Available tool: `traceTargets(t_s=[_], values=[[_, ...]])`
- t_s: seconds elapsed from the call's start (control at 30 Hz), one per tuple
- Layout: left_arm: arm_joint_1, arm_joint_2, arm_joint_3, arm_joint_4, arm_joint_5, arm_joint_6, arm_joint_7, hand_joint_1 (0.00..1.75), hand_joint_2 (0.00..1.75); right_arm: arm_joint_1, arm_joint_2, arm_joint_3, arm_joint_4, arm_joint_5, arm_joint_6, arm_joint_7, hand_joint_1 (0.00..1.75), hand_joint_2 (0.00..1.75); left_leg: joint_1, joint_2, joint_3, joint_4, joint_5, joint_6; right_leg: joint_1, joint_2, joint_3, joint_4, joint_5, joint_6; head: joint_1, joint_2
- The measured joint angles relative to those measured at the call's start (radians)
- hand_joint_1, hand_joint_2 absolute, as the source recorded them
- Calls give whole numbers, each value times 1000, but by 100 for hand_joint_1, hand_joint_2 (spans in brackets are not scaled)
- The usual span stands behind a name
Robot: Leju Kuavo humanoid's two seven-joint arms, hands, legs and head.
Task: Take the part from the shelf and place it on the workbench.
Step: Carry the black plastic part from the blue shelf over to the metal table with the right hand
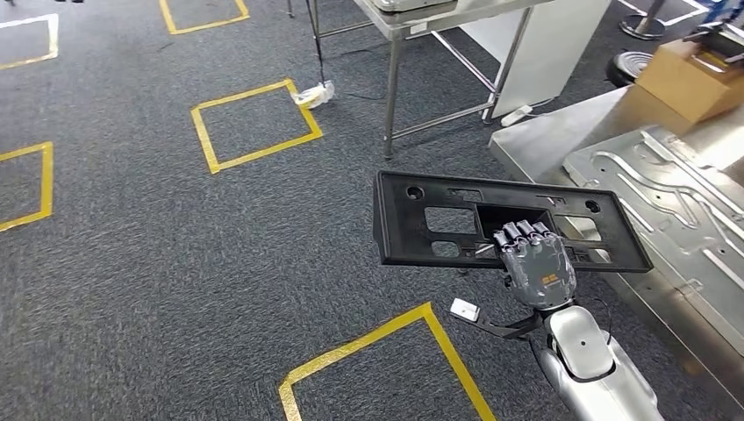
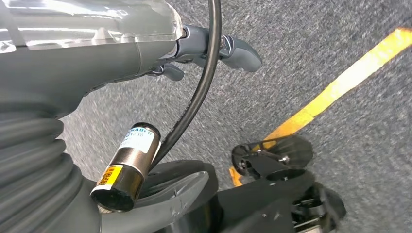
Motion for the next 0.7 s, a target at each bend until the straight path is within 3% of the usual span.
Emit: traceTargets(t_s=[0.07, 0.1, 0.13, 0.2, 0.27, 0.37, 0.43, 0.5, 0.57, 0.6, 0.63, 0.67, 0.7], values=[[5, 0, 0, 0, -5, -3, 5, 0, 175, 9, 0, -2, -3, 2, 2, 0, 175, 175, -1, 32, 0, 3, -5, -1, -9, -21, -38, 82, -23, 10, 0, 0], [7, 1, 1, 0, -8, -5, 8, 0, 175, 15, -1, -2, -5, 5, 4, 0, 175, 175, 0, 47, 0, 6, -9, -3, -14, -26, -32, 73, -8, 15, 0, 0], [7, 1, 1, 0, -10, -6, 10, 0, 175, 19, -3, -3, -8, 8, 6, 0, 175, 175, 1, 60, 0, 11, -13, -6, -19, -34, -5, 25, 22, 20, 0, 0], [7, 1, 1, 0, -12, -8, 9, 0, 175, 23, -6, -4, -15, 12, 7, 1, 175, 175, 1, 84, 1, 23, -26, -17, -20, -74, 63, -104, 71, 24, 0, 0], [5, 1, 1, 0, -13, -10, 8, 0, 175, 24, -11, -7, -22, 15, 8, 4, 175, 175, -4, 103, 2, 34, -37, -31, -13, -98, 91, -160, 80, 13, -1, 0], [-3, 1, 2, 0, -15, -14, 9, 0, 175, 30, -20, -14, -29, 24, 7, 8, 175, 175, -4, 123, 10, 40, -50, -47, -11, -67, 89, -158, 79, -11, -1, 0], [-9, 0, 2, 0, -16, -17, 9, 0, 175, 31, -27, -18, -34, 30, 6, 10, 175, 175, 2, 83, -5, 87, -85, -56, -16, -44, 93, -162, 80, -25, -1, 0], [-10, -1, 2, 0, -16, -18, 9, 0, 175, 29, -31, -20, -38, 33, 6, 11, 175, 175, 6, 28, -61, 208, -146, -58, -15, -21, 93, -163, 81, -33, -1, 0], [-9, -2, 2, 0, -16, -20, 9, 0, 175, 31, -32, -20, -38, 34, 6, 11, 175, 175, 6, 9, -119, 317, -177, -56, -12, 8, 93, -162, 81, -36, -1, 0], [-10, -2, 2, 0, -16, -21, 9, 0, 175, 33, -35, -21, -38, 34, 6, 11, 175, 175, 5, 6, -127, 324, -163, -53, -10, 24, 93, -162, 81, -36, -1, 0], [-10, -3, 2, 0, -16, -22, 9, 0, 175, 34, -39, -23, -39, 34, 6, 12, 175, 175, 5, 1, -117, 292, -132, -48, -9, 39, 94, -161, 82, -36, -1, 0], [-11, -3, 2, 0, -16, -22, 9, 0, 175, 35, -44, -27, -40, 34, 7, 13, 175, 175, 4, -12, -93, 231, -91, -41, -8, 54, 95, -160, 82, -35, -1, 0], [-11, -4, 3, 0, -16, -22, 10, 0, 175, 36, -48, -32, -42, 34, 7, 15, 175, 175, 4, -39, -65, 164, -58, -34, -8, 67, 94, -159, 82, -34, -1, 0]])
